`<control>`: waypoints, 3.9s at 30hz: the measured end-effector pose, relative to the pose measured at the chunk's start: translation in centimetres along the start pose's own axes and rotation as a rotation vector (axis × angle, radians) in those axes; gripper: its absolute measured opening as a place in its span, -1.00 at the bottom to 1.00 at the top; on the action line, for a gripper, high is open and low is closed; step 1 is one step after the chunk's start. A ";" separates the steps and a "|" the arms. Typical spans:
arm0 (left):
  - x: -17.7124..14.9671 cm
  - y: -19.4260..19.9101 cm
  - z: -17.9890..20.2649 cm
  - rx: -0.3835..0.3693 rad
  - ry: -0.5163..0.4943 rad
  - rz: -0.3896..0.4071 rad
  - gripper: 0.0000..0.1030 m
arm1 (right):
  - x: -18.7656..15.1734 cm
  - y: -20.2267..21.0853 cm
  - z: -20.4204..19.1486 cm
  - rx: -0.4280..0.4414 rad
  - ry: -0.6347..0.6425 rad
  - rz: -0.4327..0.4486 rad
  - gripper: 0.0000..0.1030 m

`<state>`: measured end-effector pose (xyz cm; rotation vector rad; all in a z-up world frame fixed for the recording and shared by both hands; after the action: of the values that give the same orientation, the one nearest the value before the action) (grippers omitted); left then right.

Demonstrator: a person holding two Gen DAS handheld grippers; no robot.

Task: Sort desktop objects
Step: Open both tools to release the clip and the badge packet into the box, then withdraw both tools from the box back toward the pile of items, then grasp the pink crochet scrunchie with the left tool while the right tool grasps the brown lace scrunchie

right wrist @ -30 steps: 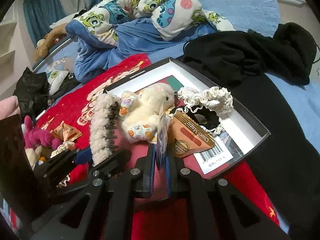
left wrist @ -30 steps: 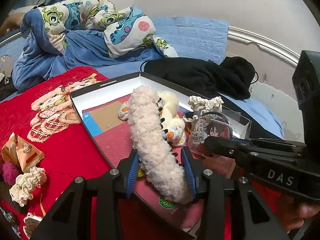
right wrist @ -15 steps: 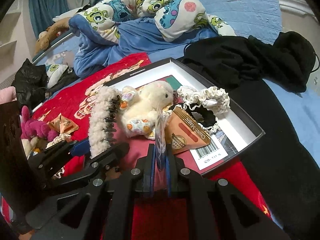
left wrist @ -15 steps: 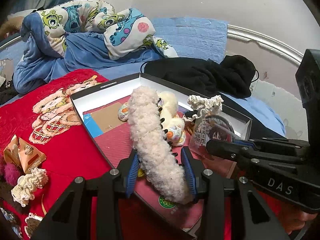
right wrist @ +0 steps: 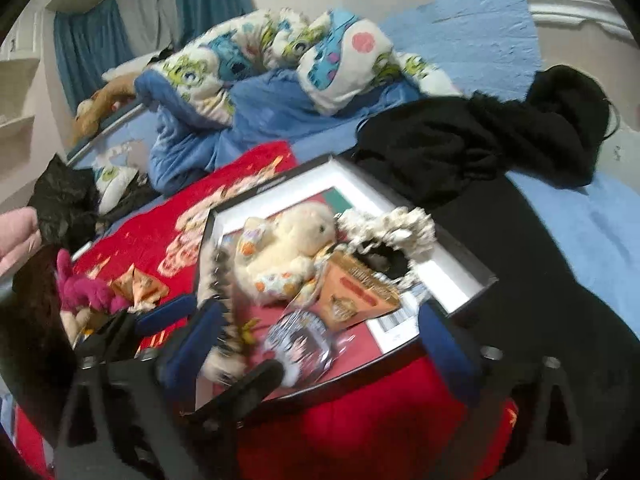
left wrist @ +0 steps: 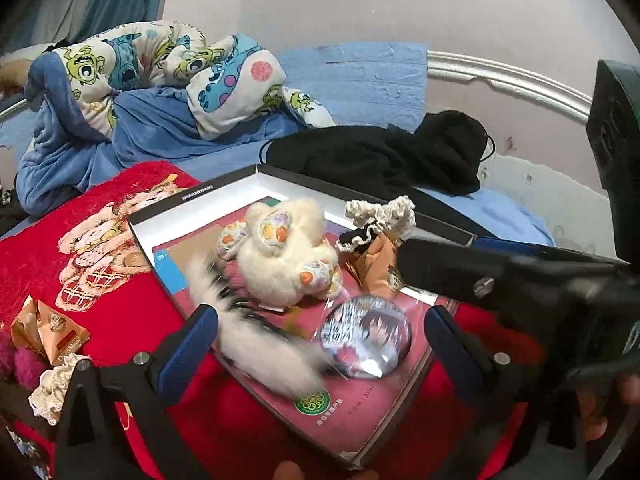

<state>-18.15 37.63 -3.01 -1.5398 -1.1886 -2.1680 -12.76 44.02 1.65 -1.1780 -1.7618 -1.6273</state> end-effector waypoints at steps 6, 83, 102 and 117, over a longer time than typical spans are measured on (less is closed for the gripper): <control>0.1 0.0 -1.0 -0.014 0.054 0.002 1.00 | 0.5 0.3 1.3 -0.011 -0.076 0.004 1.00; -9.0 25.5 -17.5 0.488 0.327 0.010 1.00 | -2.9 1.5 -22.8 0.372 0.029 -0.016 1.00; -14.9 25.0 -20.2 0.578 0.429 -0.157 1.00 | -4.1 0.4 -20.8 0.360 0.114 -0.112 1.00; -17.3 22.9 -21.4 0.600 0.488 -0.256 1.00 | -7.7 -1.3 -19.5 0.314 0.210 -0.246 0.68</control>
<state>-11.83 2.98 -9.61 -0.6038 -1.6944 -1.8919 -13.91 23.25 -1.55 -0.6456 -1.9907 -1.4701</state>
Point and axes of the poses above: each gripper's, at about its wrist camera, not at the fingertips, and y roughly against the way its jaws point, z to its right, x to its top, the point moved 5 cm from there along -y, roughly the way its jaws point, and after that the axes turned 8 degrees about -x, right-handed, at the moved point
